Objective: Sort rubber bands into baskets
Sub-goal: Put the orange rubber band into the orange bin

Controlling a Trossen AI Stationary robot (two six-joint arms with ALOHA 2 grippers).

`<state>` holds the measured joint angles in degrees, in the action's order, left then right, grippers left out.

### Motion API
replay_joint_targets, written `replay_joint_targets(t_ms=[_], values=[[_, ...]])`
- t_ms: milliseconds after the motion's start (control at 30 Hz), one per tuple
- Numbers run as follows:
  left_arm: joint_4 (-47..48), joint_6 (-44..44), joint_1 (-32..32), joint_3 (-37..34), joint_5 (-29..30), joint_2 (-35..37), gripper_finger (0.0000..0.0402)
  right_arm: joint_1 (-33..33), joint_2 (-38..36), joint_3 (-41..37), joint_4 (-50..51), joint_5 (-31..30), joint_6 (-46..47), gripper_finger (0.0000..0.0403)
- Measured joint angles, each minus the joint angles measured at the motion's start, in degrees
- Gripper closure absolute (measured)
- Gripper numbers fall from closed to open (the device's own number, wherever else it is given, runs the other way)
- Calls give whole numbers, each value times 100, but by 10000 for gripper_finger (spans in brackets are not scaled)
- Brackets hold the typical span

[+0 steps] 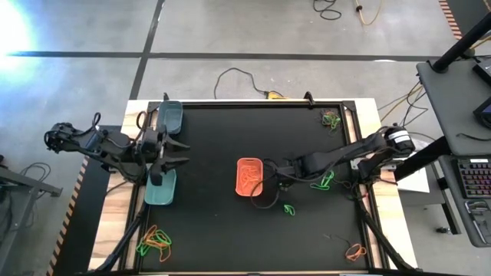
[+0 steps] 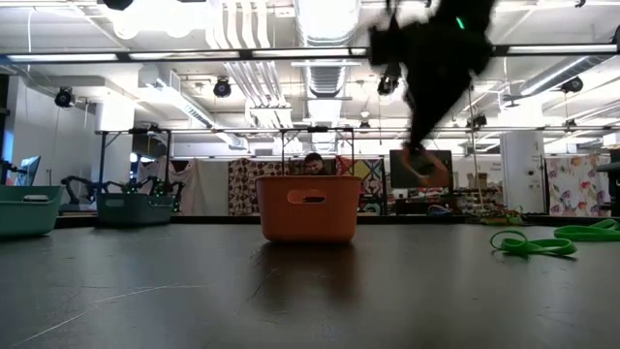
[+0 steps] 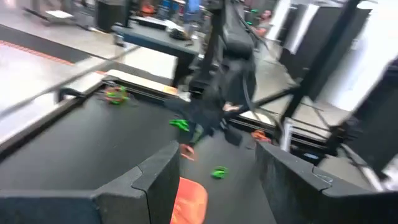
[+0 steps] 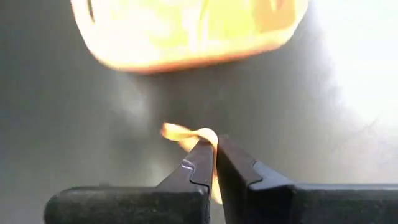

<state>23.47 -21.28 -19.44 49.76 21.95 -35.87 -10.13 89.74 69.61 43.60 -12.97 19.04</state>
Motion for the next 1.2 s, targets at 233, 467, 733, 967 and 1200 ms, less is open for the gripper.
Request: replay_joint_targets(t_ms=[233,467,733,967,1200], values=[[-850,19,-132,-8,-1103,35,209,51,360,1415,-154,-14,-304,394],[-1269,-355,-1020,-20,-1670,-528,209,219,1336,1944,-523,729,144,394],[-1270,-784,-2648,-20,-297,-1052,209,275,2212,2018,-324,752,1120,394],[-1352,-862,-3529,-20,1016,-1356,209,304,2572,2018,-56,961,1450,379],[-1627,-376,-3364,-20,1041,-1345,209,329,2329,2018,-58,1005,1656,292]])
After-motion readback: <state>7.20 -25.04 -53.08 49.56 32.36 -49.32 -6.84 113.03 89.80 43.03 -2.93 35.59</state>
